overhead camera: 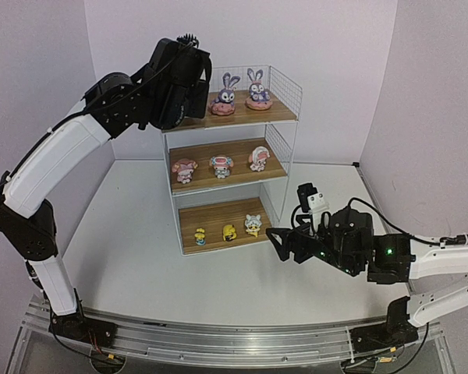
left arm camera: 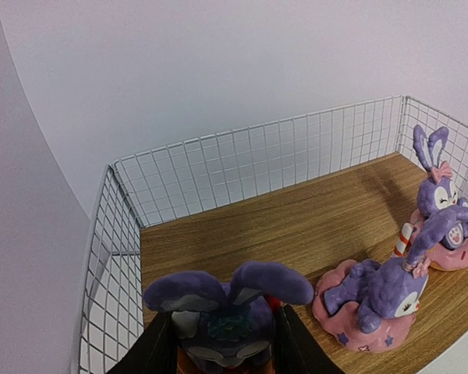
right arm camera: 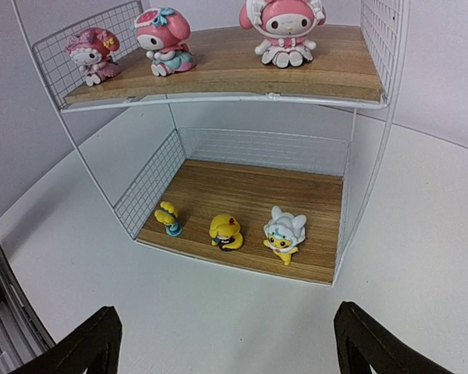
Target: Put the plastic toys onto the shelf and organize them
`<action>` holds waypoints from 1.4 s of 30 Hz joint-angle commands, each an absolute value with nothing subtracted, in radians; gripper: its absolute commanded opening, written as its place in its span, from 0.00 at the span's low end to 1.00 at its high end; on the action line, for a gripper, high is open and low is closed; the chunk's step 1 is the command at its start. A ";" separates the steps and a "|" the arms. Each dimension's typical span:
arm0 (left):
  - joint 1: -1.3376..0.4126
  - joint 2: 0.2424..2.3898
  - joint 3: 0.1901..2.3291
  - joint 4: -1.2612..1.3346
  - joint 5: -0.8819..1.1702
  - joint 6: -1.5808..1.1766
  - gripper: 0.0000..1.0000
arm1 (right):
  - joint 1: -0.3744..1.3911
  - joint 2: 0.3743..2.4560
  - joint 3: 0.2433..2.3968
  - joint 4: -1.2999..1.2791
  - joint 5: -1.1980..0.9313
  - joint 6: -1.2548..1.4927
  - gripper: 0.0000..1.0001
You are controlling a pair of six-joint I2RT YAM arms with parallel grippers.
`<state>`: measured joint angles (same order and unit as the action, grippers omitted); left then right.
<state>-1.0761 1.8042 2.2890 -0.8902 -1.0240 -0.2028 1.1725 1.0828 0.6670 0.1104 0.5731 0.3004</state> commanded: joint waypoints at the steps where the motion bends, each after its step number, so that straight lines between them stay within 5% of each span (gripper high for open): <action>1: -1.058 1.796 2.319 -0.922 -1.057 -0.227 0.05 | 1.175 1.101 0.702 0.121 0.590 0.295 0.92; 20: -1.055 1.786 2.315 -0.910 -1.016 -0.243 0.47 | 1.176 1.123 0.717 0.121 0.587 0.291 0.92; 42: -1.055 1.683 2.259 -0.870 -0.895 -0.287 0.77 | 1.176 1.121 0.721 0.121 0.585 0.285 0.93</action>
